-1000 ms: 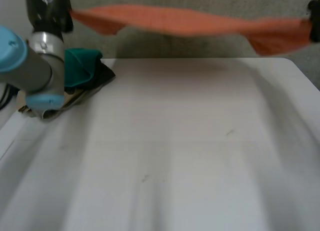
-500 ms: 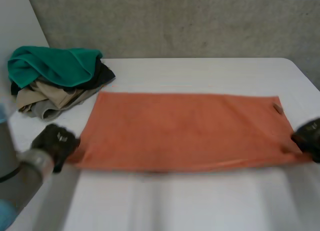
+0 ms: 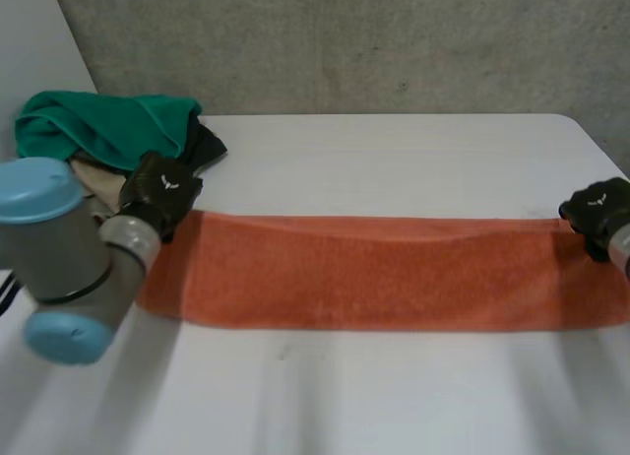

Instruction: Fold the laundry.

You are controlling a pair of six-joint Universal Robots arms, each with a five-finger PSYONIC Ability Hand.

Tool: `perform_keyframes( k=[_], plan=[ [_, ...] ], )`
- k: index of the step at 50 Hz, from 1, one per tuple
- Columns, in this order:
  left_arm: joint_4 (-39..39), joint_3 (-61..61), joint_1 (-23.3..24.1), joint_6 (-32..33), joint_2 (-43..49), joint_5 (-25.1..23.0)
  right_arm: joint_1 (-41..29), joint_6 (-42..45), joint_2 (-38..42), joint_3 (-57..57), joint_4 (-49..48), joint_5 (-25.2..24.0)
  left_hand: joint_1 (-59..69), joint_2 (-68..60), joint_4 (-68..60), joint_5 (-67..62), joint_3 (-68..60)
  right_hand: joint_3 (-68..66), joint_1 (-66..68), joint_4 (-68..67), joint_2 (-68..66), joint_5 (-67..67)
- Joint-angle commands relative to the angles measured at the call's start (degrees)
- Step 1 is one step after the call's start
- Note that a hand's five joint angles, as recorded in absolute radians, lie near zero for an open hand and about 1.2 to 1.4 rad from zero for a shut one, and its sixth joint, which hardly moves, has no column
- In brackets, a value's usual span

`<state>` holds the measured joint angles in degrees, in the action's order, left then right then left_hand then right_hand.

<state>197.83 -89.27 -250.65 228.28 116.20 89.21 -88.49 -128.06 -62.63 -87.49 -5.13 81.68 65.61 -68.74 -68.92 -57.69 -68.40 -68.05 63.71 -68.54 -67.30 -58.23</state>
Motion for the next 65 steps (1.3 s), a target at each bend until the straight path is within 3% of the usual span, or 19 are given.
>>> perform_keyframes(
  k=[1, 9, 10, 11, 12, 13, 19, 22, 26, 30, 32, 35, 39, 45, 55, 57, 60, 65],
  plan=[
    [0.45, 15.15, 2.27, 0.42, 12.1, 5.88, -2.92, 0.36, 7.16, 6.89, -6.55, 3.22, 14.39, -11.26, -11.08, -12.31, -11.6, -11.95, 16.29, -11.46, -12.7, -11.77],
    [0.45, 25.72, 2.97, 0.5, 19.67, 6.24, -3.79, 0.18, 13.67, 13.48, -9.89, 4.98, 14.39, -11.26, -11.08, -12.31, -11.6, -11.95, 16.29, -11.46, -12.7, -11.77],
    [0.45, 26.25, 3.24, 0.5, 20.11, 6.15, -4.14, 0.09, 14.2, 14.01, -10.33, 5.06, 14.39, -11.26, -11.08, -12.31, -11.6, 9.8, -5.47, 10.3, 9.06, 9.99],
    [0.63, 26.69, 3.76, 0.42, 20.55, 6.15, -4.5, 0.09, 14.72, 14.62, -10.77, 5.33, -2.07, 5.2, 5.39, 4.16, 4.87, 42.66, -38.33, 43.16, 41.92, 42.85],
    [0.98, 27.22, 4.9, 0.5, 21.08, 6.15, -5.28, 0.09, 15.51, 15.67, -11.3, 6.29, -43.37, 46.5, 46.68, 45.46, 46.16, 58.05, -53.71, 58.54, 57.3, 58.23],
    [0.98, 27.4, 5.43, 0.5, 21.09, 6.06, -5.55, 0.09, 15.69, 16.03, -11.48, 6.73, -55.61, 58.74, 58.92, 57.69, 58.4, 58.05, -53.71, 58.54, 57.3, 58.23],
    [1.68, 27.23, 7.28, -0.46, 20.47, 6.24, -5.73, -5.77, 11.58, 14.9, -10.78, 10.42, -55.61, 58.74, 58.92, 57.69, 58.4, 58.05, -53.71, 58.54, 57.3, 58.23],
    [1.07, 25.73, 7.55, -1.34, 18.9, 6.5, -5.12, -8.77, 7.71, 12.62, -9.81, 9.38, -55.61, 58.74, 58.92, 57.69, 58.4, 58.05, -53.71, 58.54, 57.3, 58.23],
    [1.07, 20.82, 7.55, -3.36, 13.45, 6.24, -3.36, -12.21, -0.11, 7.69, -4.29, 3.15, -55.61, 58.74, 58.92, 57.69, 58.4, 58.05, -53.71, 58.54, 57.3, 58.23],
    [1.33, 15.63, 7.37, -6.26, 8.97, 5.89, 3.21, -13.18, -6.79, 2.26, 6.76, -5.11, -55.61, 58.74, 58.92, 57.69, 58.4, 58.05, -53.71, 58.54, 57.3, 58.23],
    [1.33, 12.82, 7.28, -8.02, 6.59, 5.71, 5.42, -13.0, -8.03, 0.4, 10.39, -6.88, -55.61, 58.74, 58.92, 57.69, 58.4, 57.65, -53.31, 58.14, 56.9, 57.83],
    [1.77, 9.48, 7.28, -10.04, 4.48, 5.53, 8.77, -13.18, -9.44, -3.38, 14.53, -10.13, -55.61, 58.74, 58.92, 57.69, 58.4, 48.06, -43.73, 48.56, 47.32, 48.25],
    [1.86, 7.1, 7.55, -11.62, 3.33, 5.45, 12.81, -12.39, -9.71, -8.74, 11.73, -13.65, -55.61, 58.74, 58.92, 57.69, 58.4, 40.14, -35.81, 40.64, 39.4, 40.33],
    [1.94, 5.87, 7.64, -12.15, 3.24, 5.45, 15.71, -12.21, -9.35, -15.33, 1.11, -17.25, -55.56, 58.69, 58.88, 57.65, 58.35, 39.63, -35.29, 40.12, 38.88, 39.82],
    [2.47, 5.78, 7.81, -12.59, 3.51, 5.45, 15.54, -12.48, -5.49, -17.45, -6.9, -18.14, -55.56, 58.69, 58.88, 57.65, 58.35, 38.29, -33.96, 38.79, 37.54, 38.48],
    [2.47, 5.69, 7.81, -12.85, 3.51, 5.45, 15.54, -12.48, -4.0, -17.27, -8.66, -18.31, -55.56, 58.69, 58.88, 57.65, 58.35, 24.25, -19.91, 24.74, 23.5, 24.43],
    [2.47, 5.6, 7.81, -13.12, 3.51, 5.45, 15.63, -12.3, -3.29, -16.84, -9.98, -18.49, -55.56, 58.69, 58.88, 57.65, 58.35, -11.87, 16.2, -11.38, -12.62, -11.68],
    [2.47, 4.73, 7.64, -13.56, 2.98, 5.45, 18.34, -10.98, -3.2, -16.22, -9.54, -15.85, -55.56, 58.69, 58.88, 57.65, 58.35, -11.95, 16.29, -11.46, -12.7, -11.77]
  ],
)
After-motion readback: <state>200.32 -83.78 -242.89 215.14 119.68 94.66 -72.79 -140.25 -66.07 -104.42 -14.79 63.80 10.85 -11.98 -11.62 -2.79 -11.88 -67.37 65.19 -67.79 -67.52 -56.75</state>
